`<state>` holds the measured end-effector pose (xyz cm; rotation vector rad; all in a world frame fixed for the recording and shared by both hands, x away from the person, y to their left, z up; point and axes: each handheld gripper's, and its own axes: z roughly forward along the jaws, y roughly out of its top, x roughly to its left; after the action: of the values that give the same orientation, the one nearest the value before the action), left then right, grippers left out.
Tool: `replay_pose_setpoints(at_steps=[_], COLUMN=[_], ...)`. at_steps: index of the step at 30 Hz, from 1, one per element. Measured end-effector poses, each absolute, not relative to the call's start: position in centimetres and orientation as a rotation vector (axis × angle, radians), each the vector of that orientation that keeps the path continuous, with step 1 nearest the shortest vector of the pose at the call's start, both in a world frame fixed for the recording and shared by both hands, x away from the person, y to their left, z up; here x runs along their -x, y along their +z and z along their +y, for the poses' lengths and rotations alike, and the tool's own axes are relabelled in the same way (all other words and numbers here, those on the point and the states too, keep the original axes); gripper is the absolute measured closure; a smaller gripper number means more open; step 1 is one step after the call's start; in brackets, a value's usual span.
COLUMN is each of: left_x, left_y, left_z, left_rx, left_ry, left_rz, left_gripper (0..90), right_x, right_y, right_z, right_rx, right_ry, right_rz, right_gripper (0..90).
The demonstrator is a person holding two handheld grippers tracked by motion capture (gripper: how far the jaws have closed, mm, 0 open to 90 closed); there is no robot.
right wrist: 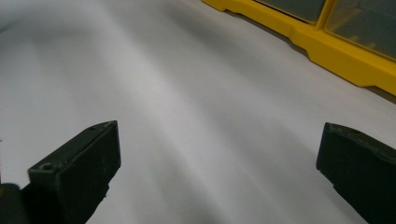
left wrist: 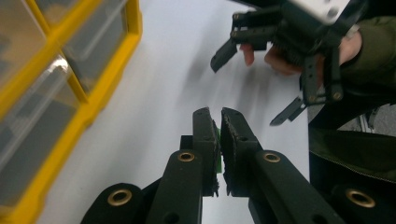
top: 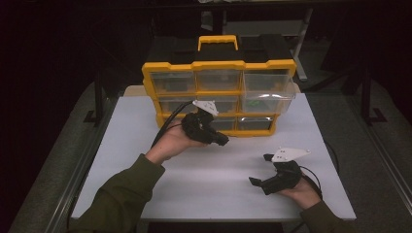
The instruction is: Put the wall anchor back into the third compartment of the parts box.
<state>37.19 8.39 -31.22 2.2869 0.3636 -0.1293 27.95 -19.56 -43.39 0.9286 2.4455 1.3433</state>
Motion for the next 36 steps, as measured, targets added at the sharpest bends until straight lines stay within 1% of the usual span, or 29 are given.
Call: replay_pose_setpoints(at_steps=[2, 3, 7, 13, 15, 23, 24, 31, 36], left_x=[-37.3, -37.6, -38.1, -38.9, -39.2, -40.1, -40.1, -40.9, -41.1], left_y=[-30.8, -30.0, -28.3, -25.5, -24.5, -20.7, -20.7, -17.7, -16.5], left_z=[8.4, 8.3, 8.2, 7.8, 7.7, 7.3, 7.3, 6.8, 6.1], left_rx=[-2.28, -2.261, -2.26, -2.258, -2.271, -2.249, -2.249, -2.229, -2.237], left_ry=[-0.133, -0.152, -0.148, -0.125, -0.092, -0.048, -0.048, -0.051, -0.041], left_rz=[0.363, 0.363, 0.341, 0.31, 0.285, 0.261, 0.261, 0.255, 0.25], left_gripper=[85.5, 85.5, 85.5, 85.5, 85.4, 85.4, 85.4, 85.4, 85.4], right_x=[-27.9, -27.9, -27.9, -27.9, -27.9, -27.9, -27.9, -27.8, -27.8], right_y=[-43.4, -43.4, -43.4, -43.4, -43.3, -43.3, -43.3, -43.3, -43.3], right_z=[-19.6, -19.6, -19.6, -19.6, -19.6, -19.6, -19.6, -19.6, -19.6], right_rx=[-0.93, -0.929, -0.931, -0.929, -0.93, -0.93, -0.93, -0.938, -0.93], right_ry=[1.344, 1.344, 1.342, 1.341, 1.342, 1.344, 1.344, 1.345, 1.345], right_rz=[2.445, 2.444, 2.444, 2.445, 2.444, 2.445, 2.445, 2.442, 2.444], right_gripper=[0.0, 0.0, 0.0, 0.0, 0.0, 0.0, 0.0, 0.0, 0.0])
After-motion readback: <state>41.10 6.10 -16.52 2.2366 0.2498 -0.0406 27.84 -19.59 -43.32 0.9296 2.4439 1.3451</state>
